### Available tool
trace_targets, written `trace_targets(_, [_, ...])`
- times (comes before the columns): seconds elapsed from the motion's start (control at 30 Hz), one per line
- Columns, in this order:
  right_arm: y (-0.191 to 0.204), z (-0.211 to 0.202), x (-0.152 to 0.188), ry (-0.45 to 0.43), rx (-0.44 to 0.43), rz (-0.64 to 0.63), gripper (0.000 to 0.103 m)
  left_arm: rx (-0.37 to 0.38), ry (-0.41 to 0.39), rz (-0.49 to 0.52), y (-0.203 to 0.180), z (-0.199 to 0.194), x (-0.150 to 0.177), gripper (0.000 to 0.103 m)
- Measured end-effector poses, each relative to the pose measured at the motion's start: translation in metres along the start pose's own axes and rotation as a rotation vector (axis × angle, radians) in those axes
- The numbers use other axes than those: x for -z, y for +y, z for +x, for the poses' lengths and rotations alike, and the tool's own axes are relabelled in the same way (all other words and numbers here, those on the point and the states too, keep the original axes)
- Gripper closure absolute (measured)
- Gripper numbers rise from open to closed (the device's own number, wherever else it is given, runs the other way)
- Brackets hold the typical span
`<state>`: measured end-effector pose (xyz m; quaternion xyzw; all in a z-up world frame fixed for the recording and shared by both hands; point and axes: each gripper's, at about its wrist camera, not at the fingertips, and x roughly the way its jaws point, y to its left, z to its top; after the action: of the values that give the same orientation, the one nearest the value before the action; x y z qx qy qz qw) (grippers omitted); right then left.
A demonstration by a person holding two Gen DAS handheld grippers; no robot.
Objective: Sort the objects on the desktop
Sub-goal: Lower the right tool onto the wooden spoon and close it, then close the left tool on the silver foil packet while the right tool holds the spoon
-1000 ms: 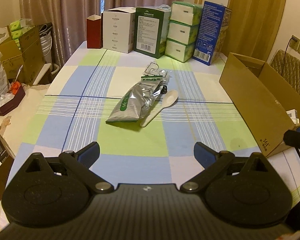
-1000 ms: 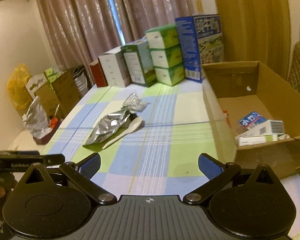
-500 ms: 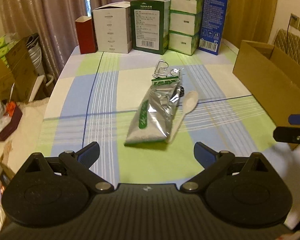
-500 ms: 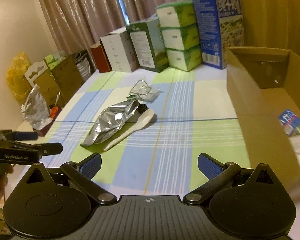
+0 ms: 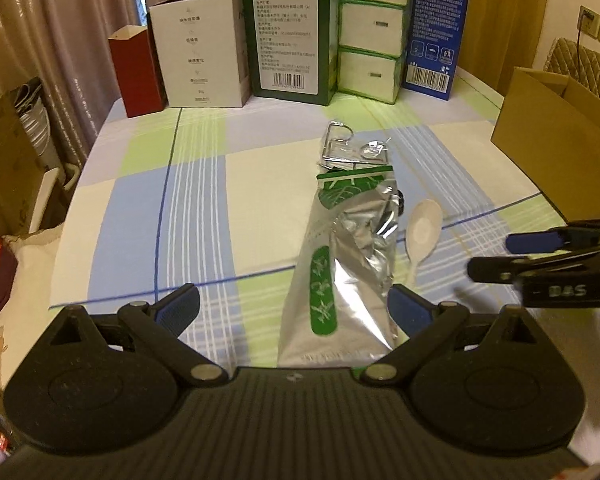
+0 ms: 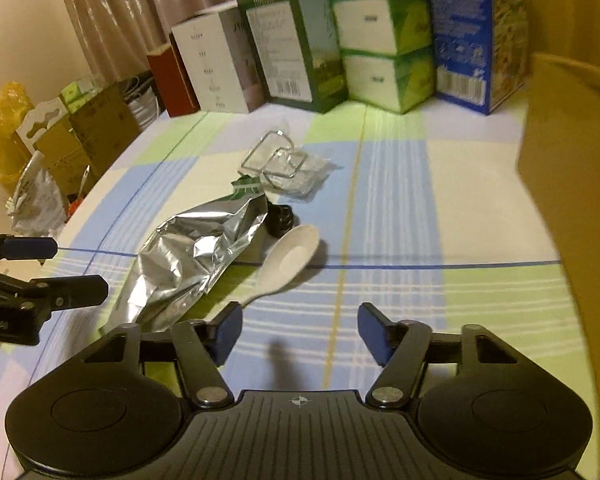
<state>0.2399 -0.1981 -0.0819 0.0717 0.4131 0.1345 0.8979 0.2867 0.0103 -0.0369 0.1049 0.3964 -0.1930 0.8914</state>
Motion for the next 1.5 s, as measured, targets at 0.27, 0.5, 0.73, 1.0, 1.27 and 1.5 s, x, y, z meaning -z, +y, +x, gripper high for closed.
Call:
trace_targets(0.27, [0.011,0.037,-0.01,-0.015,0.03,0.009,0.046,0.018,-0.003,-0.008,0.016,0.021,-0.002,0.005])
trace_targets(0.5, [0.026,0.051,-0.012,-0.044,0.112,-0.106,0.062,0.048,-0.009,0.003,0.02,0.031,0.001,0.005])
trace_targets(0.73, [0.008,0.042,-0.009,-0.029,0.093,-0.126,0.087,0.067,-0.019,0.034,0.006,0.035,-0.005,0.005])
trace_targets(1.0, [-0.022,0.02,-0.009,0.005,0.081,-0.128,0.101,0.095,0.049,0.133,-0.032,0.063,-0.026,0.005])
trace_targets(1.27, [-0.041,-0.002,0.004,0.024,0.07,-0.119,0.101,0.076,0.149,0.15,-0.044,0.088,-0.03,0.031])
trace_targets(1.5, [-0.045,-0.02,0.018,0.043,0.045,-0.088,0.101,0.033,0.186,0.169,-0.056,0.079,-0.027,0.052])
